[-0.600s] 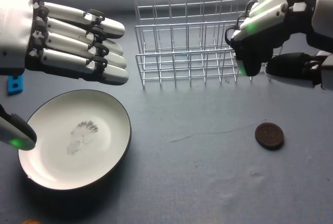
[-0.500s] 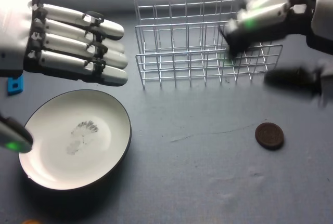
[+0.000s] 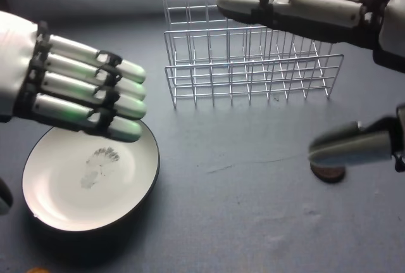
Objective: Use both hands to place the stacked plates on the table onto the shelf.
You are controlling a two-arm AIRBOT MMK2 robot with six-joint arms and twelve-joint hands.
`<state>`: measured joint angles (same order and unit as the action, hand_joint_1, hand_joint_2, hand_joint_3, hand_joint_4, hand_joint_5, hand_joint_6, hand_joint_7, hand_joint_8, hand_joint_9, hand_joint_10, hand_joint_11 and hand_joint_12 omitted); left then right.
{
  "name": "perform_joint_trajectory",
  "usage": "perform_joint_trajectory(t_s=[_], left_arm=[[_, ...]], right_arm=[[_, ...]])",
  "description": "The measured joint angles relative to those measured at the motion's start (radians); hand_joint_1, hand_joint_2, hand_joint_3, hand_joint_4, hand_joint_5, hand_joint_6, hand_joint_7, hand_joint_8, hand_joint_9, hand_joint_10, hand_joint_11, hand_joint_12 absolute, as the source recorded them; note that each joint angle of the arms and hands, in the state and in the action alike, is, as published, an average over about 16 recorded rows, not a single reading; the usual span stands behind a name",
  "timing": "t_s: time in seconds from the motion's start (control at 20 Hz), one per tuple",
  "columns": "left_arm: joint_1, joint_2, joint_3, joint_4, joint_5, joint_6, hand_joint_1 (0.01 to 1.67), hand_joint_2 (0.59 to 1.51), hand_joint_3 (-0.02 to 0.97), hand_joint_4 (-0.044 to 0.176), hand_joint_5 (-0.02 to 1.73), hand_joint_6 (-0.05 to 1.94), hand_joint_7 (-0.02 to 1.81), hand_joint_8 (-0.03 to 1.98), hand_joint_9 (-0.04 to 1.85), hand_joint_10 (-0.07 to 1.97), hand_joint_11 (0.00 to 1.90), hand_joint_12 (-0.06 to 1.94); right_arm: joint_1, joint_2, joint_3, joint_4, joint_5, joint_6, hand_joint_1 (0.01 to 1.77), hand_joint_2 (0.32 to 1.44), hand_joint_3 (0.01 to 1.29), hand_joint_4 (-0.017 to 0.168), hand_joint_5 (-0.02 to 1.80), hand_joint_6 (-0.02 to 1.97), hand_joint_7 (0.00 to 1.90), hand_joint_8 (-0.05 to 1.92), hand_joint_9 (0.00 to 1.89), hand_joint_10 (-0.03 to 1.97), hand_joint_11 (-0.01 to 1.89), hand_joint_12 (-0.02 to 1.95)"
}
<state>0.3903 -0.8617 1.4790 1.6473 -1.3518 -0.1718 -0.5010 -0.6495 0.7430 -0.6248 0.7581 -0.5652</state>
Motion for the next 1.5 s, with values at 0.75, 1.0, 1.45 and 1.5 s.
perform_joint_trajectory(t_s=[0.75, 1.0, 1.45, 1.5], left_arm=[[0.272, -0.09, 0.188, 0.015, -0.039, 0.162, 0.02, 1.142, 0.028, 0.002, 0.04, 0.02, 0.02, 0.0, 0.02, 0.02, 0.01, 0.0], [0.371, -0.133, 0.267, -0.013, -0.031, 0.197, 0.02, 1.153, 0.028, 0.002, 0.03, 0.02, 0.02, 0.0, 0.02, 0.02, 0.02, 0.0], [0.474, -0.201, 0.4, -0.044, -0.032, 0.228, 0.02, 1.161, 0.024, 0.0, 0.02, 0.02, 0.02, -0.01, 0.02, 0.02, 0.02, -0.01], [0.481, -0.209, 0.415, -0.047, -0.033, 0.229, 0.02, 1.158, 0.023, 0.0, 0.02, 0.02, 0.02, -0.01, 0.02, 0.02, 0.02, -0.01]], right_arm=[[-0.076, -0.109, 0.082, 0.027, 0.046, -0.09, 1.38, 0.98, 0.01, 0.005, 0.01, 0.02, 0.01, 0.01, 0.02, 0.0, 0.03, 0.15], [-0.092, -0.165, 0.103, 0.035, 0.004, -0.125, 1.4, 1.01, 0.01, 0.004, 0.01, 0.02, 0.01, 0.01, 0.02, 0.0, 0.03, 0.26], [-0.124, -0.245, 0.132, 0.025, -0.058, -0.196, 1.37, 1.02, 0.01, 0.005, 0.01, 0.02, 0.01, 0.01, 0.02, 0.0, 0.02, 0.24], [-0.128, -0.251, 0.135, 0.022, -0.063, -0.205, 1.35, 1.02, 0.01, 0.004, 0.01, 0.02, 0.01, 0.01, 0.01, 0.0, 0.02, 0.23]])
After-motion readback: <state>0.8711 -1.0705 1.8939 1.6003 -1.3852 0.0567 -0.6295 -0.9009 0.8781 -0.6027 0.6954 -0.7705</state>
